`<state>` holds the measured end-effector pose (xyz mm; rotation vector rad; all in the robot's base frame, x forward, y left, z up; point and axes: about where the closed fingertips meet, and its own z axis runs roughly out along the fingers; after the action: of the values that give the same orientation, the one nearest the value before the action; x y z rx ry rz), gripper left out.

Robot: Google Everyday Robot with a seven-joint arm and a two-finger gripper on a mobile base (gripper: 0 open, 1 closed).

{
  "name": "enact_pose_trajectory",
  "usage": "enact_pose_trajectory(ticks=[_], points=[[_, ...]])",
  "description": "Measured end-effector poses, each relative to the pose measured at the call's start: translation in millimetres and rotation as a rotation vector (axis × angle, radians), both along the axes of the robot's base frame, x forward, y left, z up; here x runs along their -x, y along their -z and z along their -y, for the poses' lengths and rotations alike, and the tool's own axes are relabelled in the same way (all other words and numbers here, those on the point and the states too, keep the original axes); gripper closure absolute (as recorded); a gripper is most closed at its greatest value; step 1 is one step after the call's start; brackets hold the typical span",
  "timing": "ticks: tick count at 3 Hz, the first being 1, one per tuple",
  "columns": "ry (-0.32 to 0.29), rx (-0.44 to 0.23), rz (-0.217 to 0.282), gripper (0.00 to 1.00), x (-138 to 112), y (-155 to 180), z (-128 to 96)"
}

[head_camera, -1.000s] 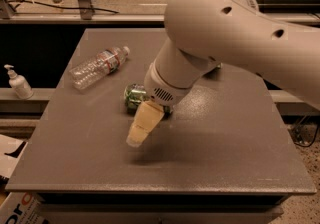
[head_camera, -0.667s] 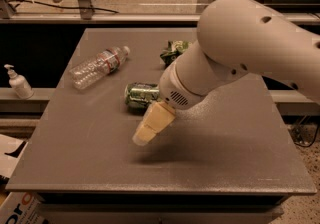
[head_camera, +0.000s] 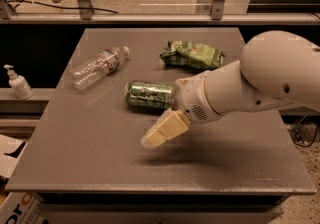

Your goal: Knock green can over

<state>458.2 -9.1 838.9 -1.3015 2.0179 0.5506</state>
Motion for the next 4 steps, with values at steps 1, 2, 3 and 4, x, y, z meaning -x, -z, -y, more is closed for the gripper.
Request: enact_pose_trajectory(ticks=[1,2,3,4], points=[[0.001,-0.110,0.038,0.00,4.8,-5.1,3.7],[0.004,-0.208,0.076,0.00,10.0,-10.4,9.4],[0.007,-0.306,0.115,0.00,16.9,-12.8,16.7],[0.004,-0.317,0.155,0.00,15.3,-21.7,17.8]])
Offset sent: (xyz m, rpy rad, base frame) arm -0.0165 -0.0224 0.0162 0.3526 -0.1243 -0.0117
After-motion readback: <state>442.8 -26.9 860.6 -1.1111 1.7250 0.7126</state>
